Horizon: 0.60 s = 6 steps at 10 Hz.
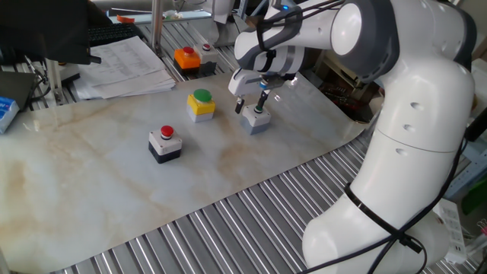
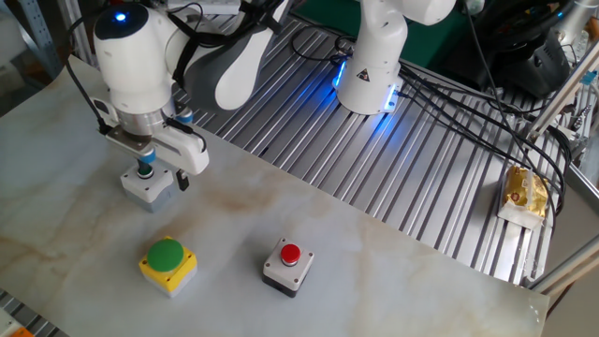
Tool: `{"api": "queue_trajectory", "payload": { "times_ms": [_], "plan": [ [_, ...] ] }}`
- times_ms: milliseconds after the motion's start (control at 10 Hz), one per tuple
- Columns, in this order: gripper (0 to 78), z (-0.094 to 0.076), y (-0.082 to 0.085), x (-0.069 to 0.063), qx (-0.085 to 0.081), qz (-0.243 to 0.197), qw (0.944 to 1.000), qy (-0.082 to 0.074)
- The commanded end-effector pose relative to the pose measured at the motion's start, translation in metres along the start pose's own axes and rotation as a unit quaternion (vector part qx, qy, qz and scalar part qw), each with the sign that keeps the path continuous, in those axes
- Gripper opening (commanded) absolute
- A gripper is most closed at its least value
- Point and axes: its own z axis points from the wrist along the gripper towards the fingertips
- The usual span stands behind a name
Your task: Press three buttons from left to right in sequence
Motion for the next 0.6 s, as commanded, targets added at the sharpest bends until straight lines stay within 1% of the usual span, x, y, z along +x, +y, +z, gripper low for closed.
{"api": "queue_trajectory", "payload": {
  "times_ms": [100, 600],
  "plan": [
    [77.5, 0.0015, -0.0010, 0.0028, 0.000, 0.003, 1.0000, -0.002],
    [77.5, 0.0016, -0.0018, 0.0013, 0.000, 0.003, 1.0000, -0.001]
  ]
}}
